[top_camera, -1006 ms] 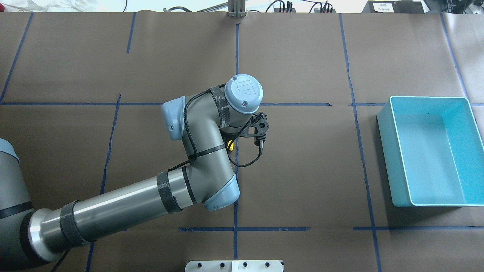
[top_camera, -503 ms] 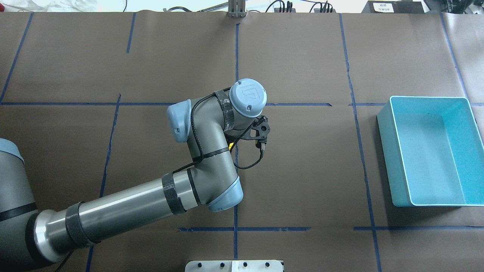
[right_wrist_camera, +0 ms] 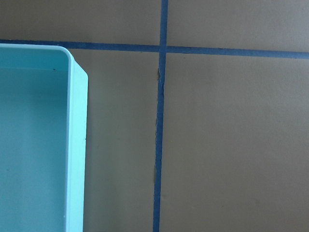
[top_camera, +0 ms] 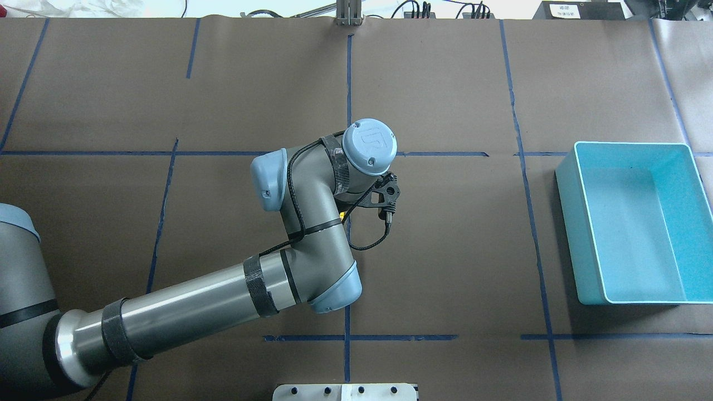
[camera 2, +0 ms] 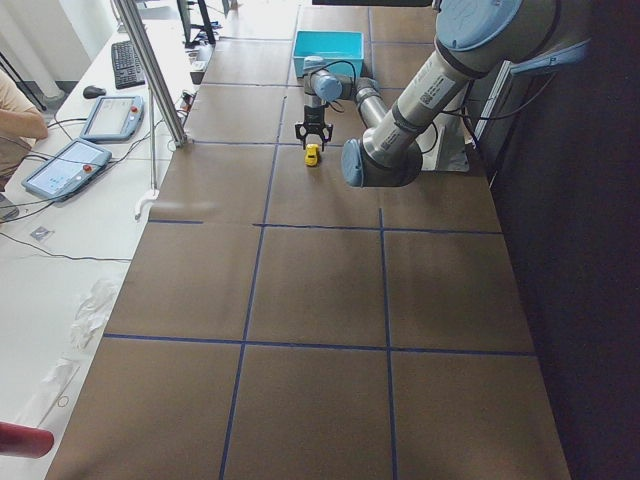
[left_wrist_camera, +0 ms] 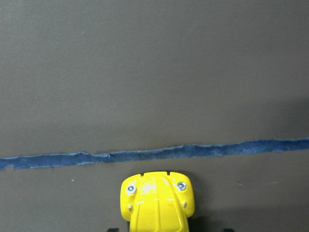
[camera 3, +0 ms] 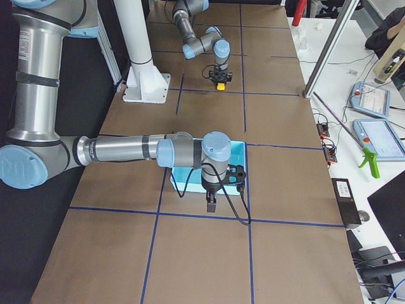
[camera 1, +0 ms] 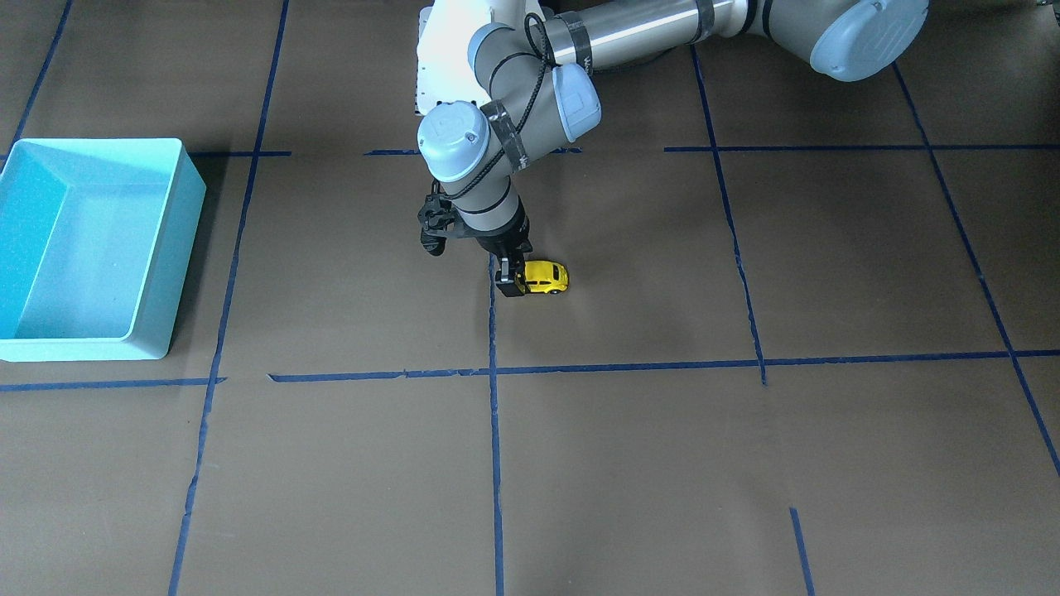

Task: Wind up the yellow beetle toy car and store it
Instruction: 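Press the car down with the left gripper and drag it toward the robot, then roll the car back and forth under the left gripper to wind it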

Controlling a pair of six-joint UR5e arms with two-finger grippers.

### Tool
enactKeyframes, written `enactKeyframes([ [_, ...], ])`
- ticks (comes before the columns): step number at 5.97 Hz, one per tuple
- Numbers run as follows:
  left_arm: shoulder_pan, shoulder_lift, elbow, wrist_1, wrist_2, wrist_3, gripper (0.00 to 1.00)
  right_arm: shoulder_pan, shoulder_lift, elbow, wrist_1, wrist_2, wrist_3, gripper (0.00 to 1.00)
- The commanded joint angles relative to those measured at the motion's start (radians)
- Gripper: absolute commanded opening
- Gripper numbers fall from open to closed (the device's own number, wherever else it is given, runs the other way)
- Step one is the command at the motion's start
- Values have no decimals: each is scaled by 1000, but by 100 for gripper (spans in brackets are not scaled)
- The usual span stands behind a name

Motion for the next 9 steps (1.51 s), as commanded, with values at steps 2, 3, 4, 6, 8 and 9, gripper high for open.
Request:
enactKeyframes([
  [2,1,-12,21,-6,14,-2,70,-1,-4,1,1,0,0,100],
  [3,5,-12,23,-8,14,-2,68,0,-5,1,1,0,0,100],
  [4,10,-13,21,-8,13,-2,32,0,-5,1,1,2,0,100],
  [6,13,-12,-7,-9,6,0,2,0,-5,1,0,2,0,100],
  [8,11,10,-110,-12,-63,-2,0,0,-5,1,1,2,0,100],
  [9,13,17,-115,-70,-85,-3,0,0,-5,1,1,2,0,100],
])
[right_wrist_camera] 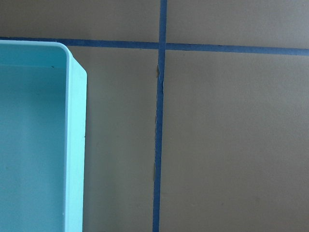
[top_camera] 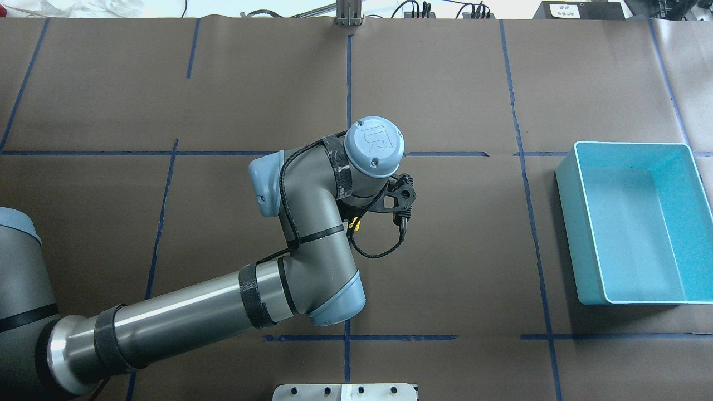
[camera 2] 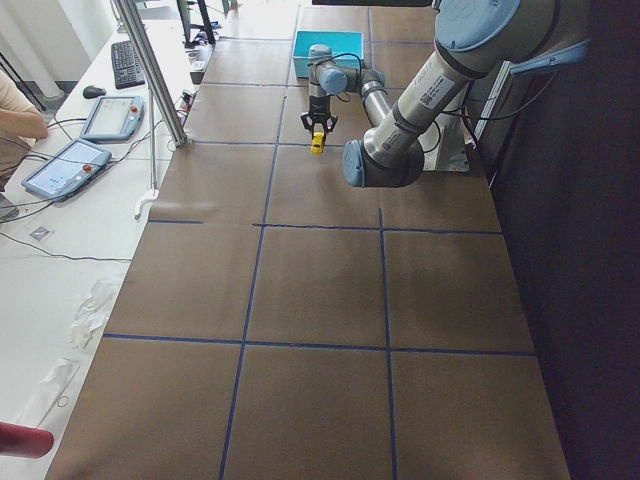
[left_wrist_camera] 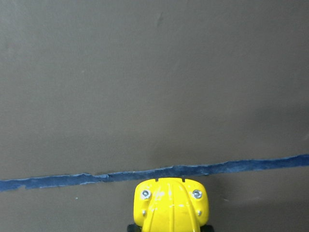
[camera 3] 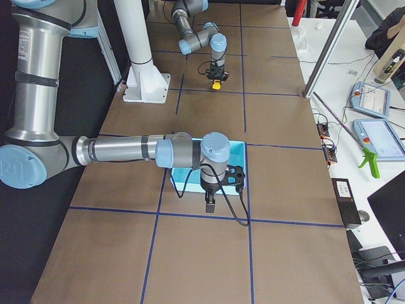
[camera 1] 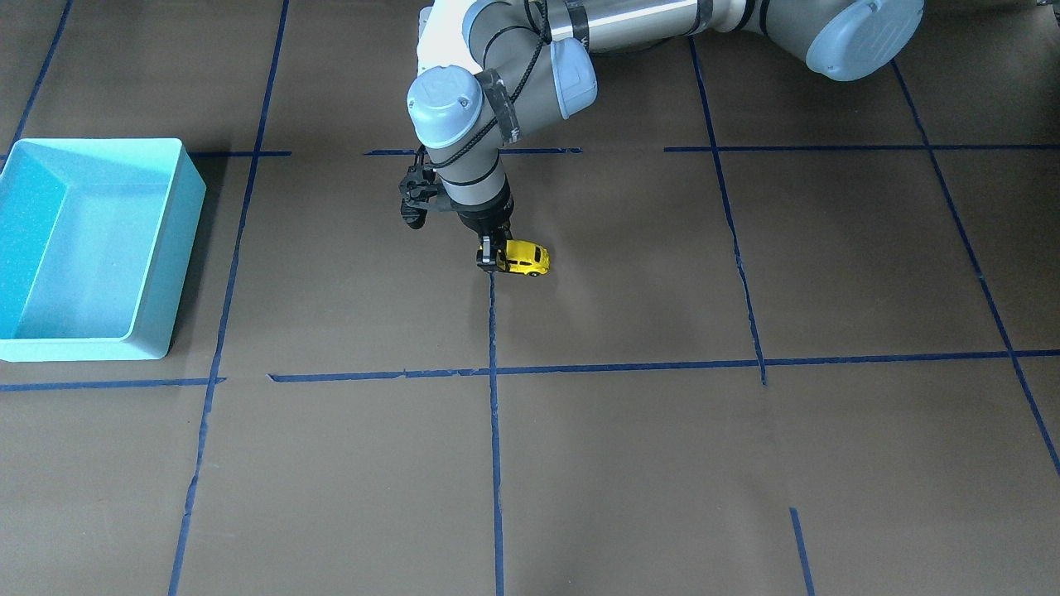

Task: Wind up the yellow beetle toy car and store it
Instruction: 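Roll the car back and forth under the left gripper to wind it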

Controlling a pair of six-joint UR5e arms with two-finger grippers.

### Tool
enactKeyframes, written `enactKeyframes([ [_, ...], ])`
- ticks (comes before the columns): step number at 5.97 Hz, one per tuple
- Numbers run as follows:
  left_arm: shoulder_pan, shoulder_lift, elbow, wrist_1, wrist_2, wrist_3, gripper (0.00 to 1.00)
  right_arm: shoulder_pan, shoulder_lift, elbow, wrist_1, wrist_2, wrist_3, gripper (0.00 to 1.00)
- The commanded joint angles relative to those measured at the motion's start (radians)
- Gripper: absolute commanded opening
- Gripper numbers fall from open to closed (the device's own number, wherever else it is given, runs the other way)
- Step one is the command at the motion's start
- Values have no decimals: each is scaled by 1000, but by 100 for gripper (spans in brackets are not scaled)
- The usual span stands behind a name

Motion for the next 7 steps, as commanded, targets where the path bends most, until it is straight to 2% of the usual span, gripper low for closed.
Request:
enactKeyframes([
  [1,-1,23,-12,-122,-52,-1,0,0,0,0,0,0,0,100],
  [3,2,24,-6,-218,-80,-91,0,-1,0,0,-1,0,0,100],
  [7,22,50,14,-235,-74,-96,0,-1,0,-2,-1,-2,0,100],
])
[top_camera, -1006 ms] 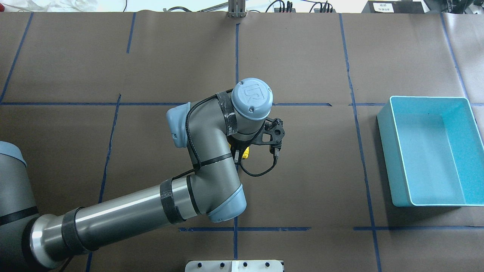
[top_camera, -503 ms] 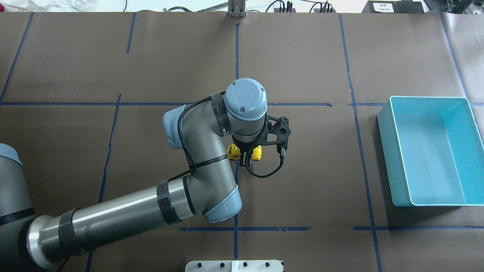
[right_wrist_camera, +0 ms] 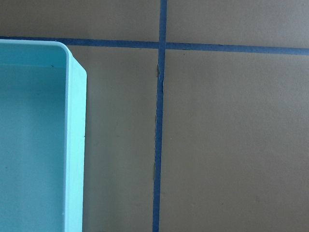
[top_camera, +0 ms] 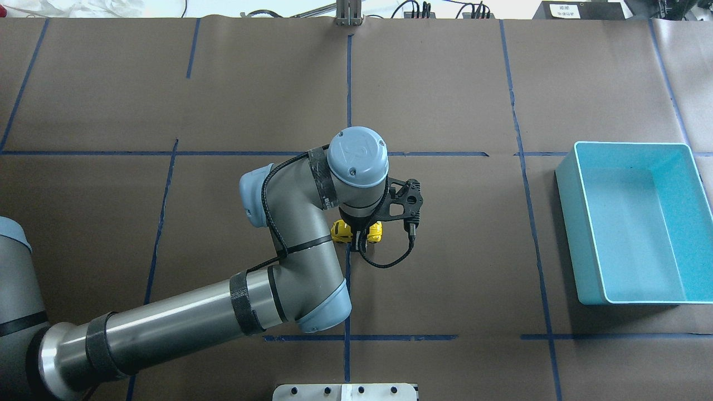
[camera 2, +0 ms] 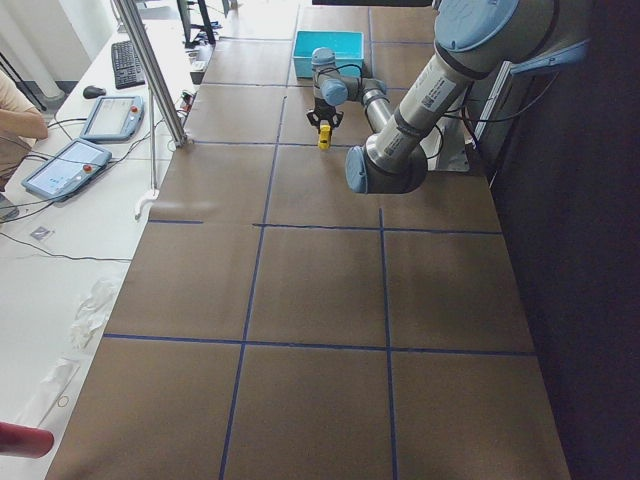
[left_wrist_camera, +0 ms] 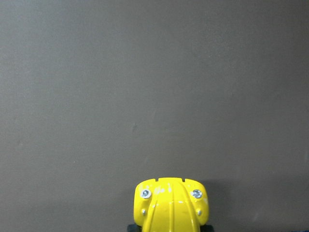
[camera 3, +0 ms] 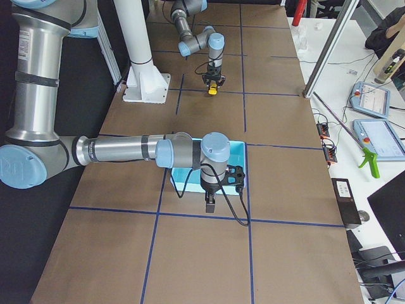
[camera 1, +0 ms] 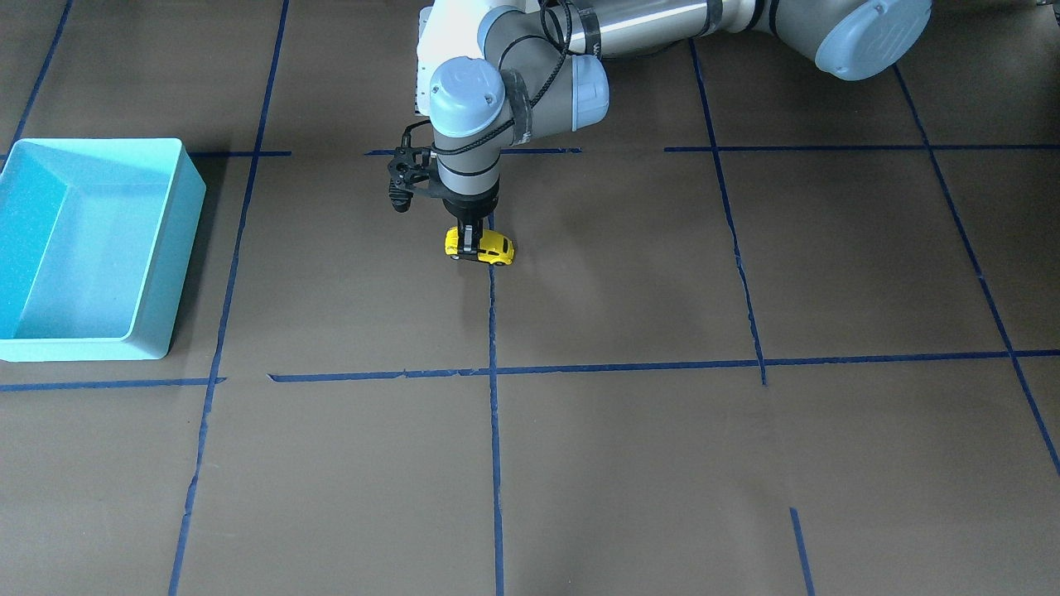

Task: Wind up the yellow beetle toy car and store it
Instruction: 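Roll the car back and forth under the left gripper to wind it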

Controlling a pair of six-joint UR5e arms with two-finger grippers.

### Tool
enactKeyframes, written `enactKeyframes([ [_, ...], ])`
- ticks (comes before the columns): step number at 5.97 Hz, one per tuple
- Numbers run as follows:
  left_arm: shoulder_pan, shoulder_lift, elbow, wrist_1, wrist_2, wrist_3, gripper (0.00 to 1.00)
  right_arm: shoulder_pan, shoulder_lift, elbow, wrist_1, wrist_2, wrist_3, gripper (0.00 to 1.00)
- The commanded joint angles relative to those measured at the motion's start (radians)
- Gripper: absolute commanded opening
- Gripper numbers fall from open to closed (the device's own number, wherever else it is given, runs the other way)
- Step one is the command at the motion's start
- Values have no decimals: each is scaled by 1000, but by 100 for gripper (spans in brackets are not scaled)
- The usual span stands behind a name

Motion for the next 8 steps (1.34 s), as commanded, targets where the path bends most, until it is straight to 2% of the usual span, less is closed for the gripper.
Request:
enactKeyframes([
  [1,4,15,-2,-6,3,1,0,2,0,-1,0,0,0,100],
  [6,-2,166,-137,-4,4,6,0,0,0,-1,0,0,0,100],
  [8,-5,177,-139,-6,4,7,0,2,0,-1,0,0,0,100],
])
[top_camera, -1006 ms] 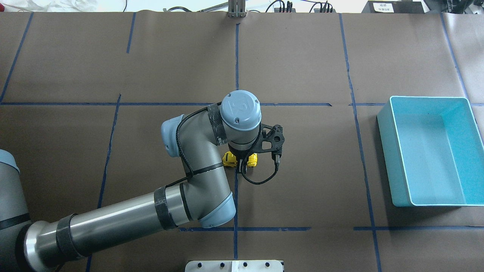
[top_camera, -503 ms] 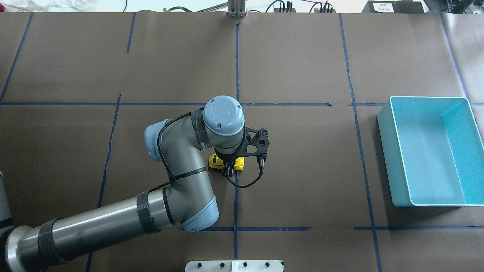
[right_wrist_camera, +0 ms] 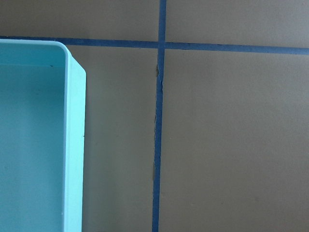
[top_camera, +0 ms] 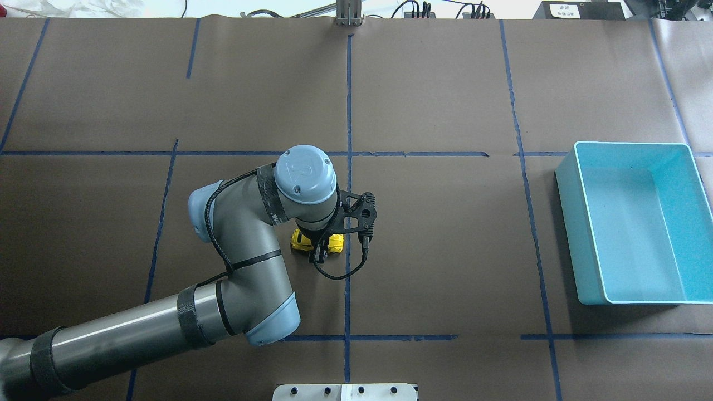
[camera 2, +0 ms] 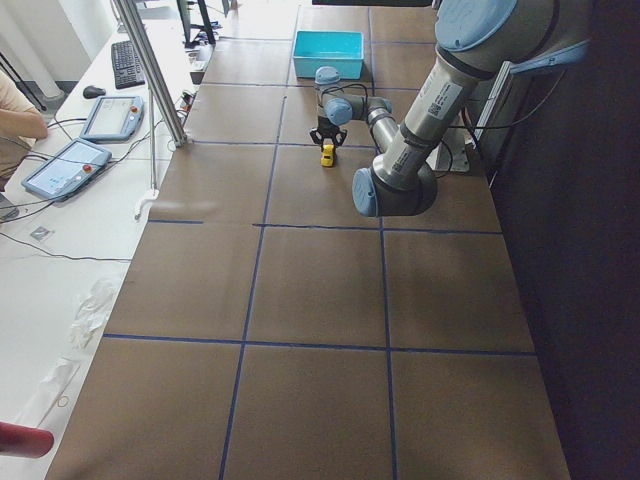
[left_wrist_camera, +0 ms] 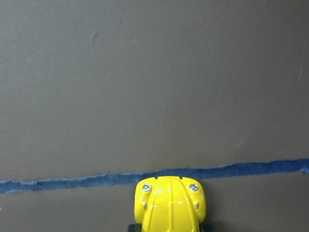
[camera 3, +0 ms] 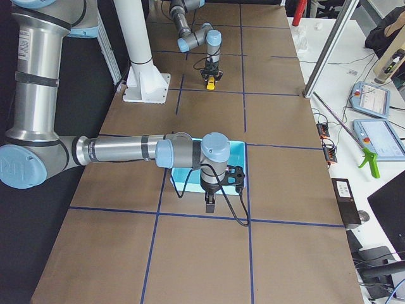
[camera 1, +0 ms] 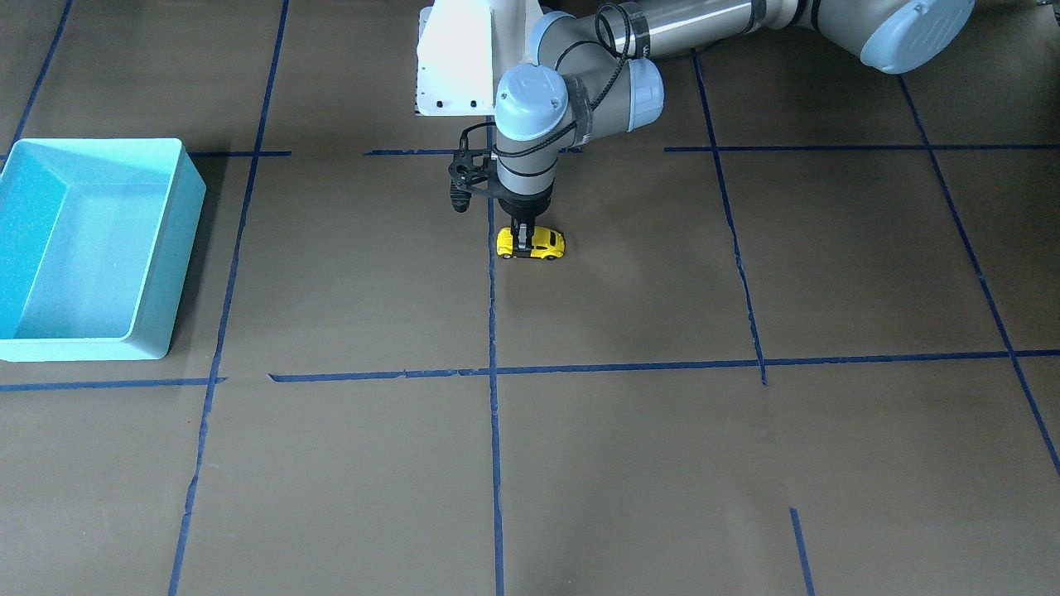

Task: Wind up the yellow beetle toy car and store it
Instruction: 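Roll the car back and forth under the left gripper to wind it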

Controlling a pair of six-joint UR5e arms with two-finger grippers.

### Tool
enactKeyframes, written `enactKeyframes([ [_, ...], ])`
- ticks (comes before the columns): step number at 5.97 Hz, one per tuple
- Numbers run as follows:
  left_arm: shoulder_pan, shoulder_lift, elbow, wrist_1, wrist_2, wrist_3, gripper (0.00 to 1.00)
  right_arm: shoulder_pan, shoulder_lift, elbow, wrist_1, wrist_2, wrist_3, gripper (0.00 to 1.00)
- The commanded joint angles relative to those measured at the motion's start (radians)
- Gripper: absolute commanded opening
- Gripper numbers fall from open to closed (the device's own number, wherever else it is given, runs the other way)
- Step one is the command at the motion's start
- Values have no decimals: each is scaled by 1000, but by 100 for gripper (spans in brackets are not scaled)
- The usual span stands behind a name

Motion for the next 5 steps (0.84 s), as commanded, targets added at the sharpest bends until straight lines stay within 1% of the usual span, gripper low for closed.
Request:
enactKeyframes([
  [1,0,11,-2,-2,0,0,33,0,0,0,2,0,0,100],
  [2,0,11,-1,-2,0,-3,99,0,0,0,2,0,0,100],
  [3,-2,14,-4,-3,-2,-2,100,0,0,0,2,0,0,100],
  [5,-29,63,-74,-2,2,0,100,0,0,0,2,0,0,100],
])
